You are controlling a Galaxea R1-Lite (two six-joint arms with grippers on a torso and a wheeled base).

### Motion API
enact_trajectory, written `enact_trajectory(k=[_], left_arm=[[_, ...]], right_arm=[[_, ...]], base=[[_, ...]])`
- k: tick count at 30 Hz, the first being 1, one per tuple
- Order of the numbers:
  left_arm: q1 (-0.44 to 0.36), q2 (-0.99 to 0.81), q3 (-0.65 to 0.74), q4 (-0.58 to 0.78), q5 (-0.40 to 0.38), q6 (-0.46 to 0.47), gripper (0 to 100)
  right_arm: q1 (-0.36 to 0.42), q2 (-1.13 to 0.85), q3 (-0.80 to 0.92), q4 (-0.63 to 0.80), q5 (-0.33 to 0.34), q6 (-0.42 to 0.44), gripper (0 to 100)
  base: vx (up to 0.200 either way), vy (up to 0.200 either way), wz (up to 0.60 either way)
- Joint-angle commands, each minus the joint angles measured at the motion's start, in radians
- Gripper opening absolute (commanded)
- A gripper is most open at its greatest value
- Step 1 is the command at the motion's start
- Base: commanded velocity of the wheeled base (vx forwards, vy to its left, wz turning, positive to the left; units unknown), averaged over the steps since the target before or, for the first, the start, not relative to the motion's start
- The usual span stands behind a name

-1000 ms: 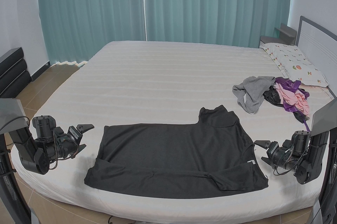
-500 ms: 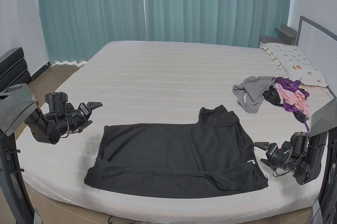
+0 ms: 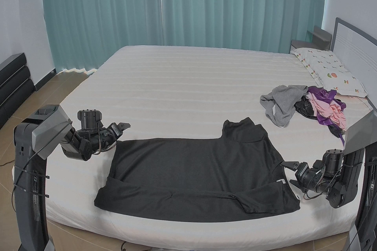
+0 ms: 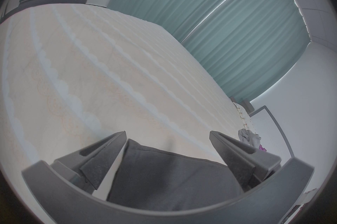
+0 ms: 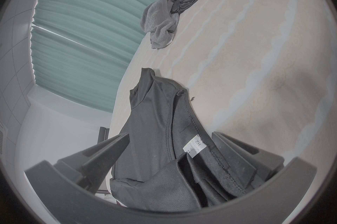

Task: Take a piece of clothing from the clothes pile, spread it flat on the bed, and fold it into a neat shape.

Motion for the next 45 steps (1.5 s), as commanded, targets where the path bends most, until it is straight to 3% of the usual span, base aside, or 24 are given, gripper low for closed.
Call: enact_trajectory(k=[1, 15, 16, 36, 45], left_arm=[[-0.003, 0.041, -0.01, -0.001, 0.001, 0.0, 100], [-0.009, 0.027, 0.035, -0.001, -0.001, -0.003, 100], [-0.007, 0.029, 0.035, 0.001, -0.001, -0.003, 0], [0.032, 0.016, 0.01, -0.01, 0.059, -0.008, 0], [0.04, 0.019, 0.01, -0.075, 0.062, -0.018, 0]], right_arm=[[0.002, 0.006, 0.0, -0.014, -0.001, -0.001, 100], [0.002, 0.006, 0.0, -0.014, -0.001, -0.002, 100], [0.002, 0.006, -0.001, -0.014, -0.001, -0.002, 100], [0.002, 0.006, -0.001, -0.014, -0.001, -0.002, 100], [0.002, 0.006, -0.001, -0.014, -0.001, -0.002, 100]], base=[[0.0, 0.0, 0.0], [0.0, 0.0, 0.0], [0.0, 0.0, 0.0], [0.0, 0.0, 0.0], [0.0, 0.0, 0.0]])
